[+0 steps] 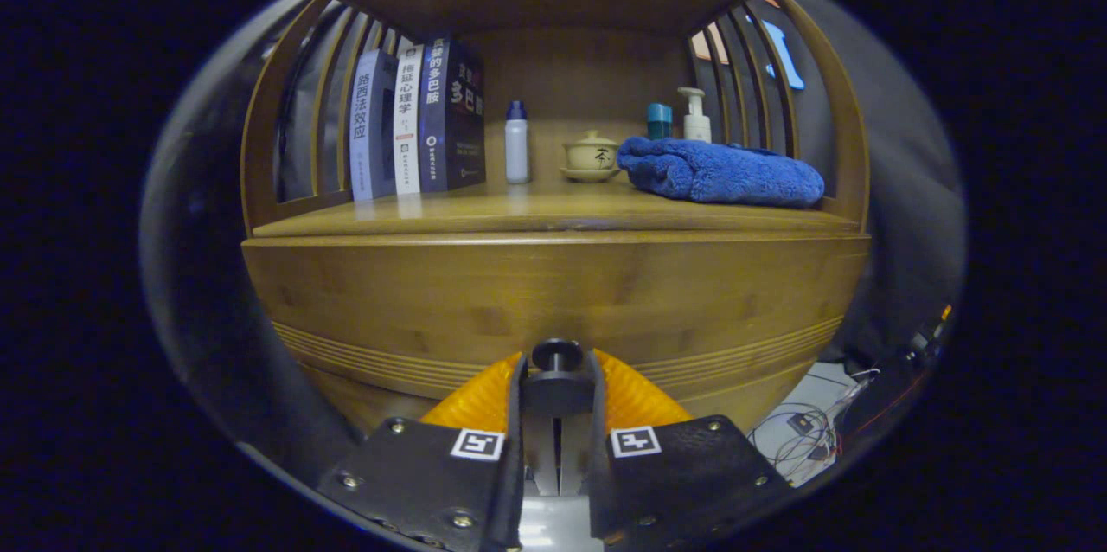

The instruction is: Pull open the drawer, take out the items inside it, and place them on the countertop above the cabinet.

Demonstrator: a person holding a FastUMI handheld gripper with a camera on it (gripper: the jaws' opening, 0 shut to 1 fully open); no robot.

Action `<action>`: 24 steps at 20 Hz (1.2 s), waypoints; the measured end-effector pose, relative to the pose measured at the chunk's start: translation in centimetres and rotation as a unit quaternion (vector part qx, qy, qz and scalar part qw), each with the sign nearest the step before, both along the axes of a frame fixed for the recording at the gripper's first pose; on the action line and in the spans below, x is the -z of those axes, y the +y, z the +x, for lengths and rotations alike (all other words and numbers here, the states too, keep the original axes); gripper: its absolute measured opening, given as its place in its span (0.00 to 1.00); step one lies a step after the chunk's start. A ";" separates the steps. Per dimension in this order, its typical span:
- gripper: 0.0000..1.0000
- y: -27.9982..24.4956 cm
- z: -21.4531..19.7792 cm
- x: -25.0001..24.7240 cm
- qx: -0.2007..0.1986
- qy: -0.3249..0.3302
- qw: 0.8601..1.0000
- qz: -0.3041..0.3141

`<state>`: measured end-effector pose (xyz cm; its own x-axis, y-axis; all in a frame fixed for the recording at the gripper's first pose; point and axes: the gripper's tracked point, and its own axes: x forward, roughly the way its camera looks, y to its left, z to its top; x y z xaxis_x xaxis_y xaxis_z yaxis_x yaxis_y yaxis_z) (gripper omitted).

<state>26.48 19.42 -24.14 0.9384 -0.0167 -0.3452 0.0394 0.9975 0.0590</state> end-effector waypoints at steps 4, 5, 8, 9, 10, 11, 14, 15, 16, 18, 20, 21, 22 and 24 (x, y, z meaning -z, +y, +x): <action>0.31 -0.3 -2.0 0.0 0.003 0.004 1.000 0.009; 0.31 -0.3 -2.7 -0.2 0.002 0.005 1.000 0.007; 0.31 -0.5 -4.9 -0.3 0.003 0.002 1.000 0.003; 0.31 -0.5 -5.7 -0.4 0.004 0.002 1.000 0.004; 0.31 -0.5 -6.4 -0.5 0.003 0.004 1.000 0.003; 0.31 -0.5 -6.7 -0.5 0.003 0.006 1.000 0.004; 0.30 -0.7 -9.2 -0.6 0.000 0.011 1.000 0.009; 0.31 -0.7 -9.9 -0.7 -0.001 0.012 1.000 0.007; 0.30 -0.8 -10.5 -0.7 -0.003 0.013 1.000 0.006; 0.31 -0.9 -11.7 -0.8 -0.003 0.016 1.000 0.008; 0.30 -0.9 -12.8 -0.9 -0.002 0.017 1.000 0.011; 0.30 -0.9 -13.3 -0.9 -0.003 0.018 1.000 0.009; 0.30 -0.9 -13.8 -1.0 -0.004 0.018 1.000 0.007; 0.30 -0.8 -14.5 -1.0 -0.006 0.020 1.000 0.011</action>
<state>12.00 18.62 -23.16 0.9236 0.0023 -0.3833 0.0305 0.9964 0.0797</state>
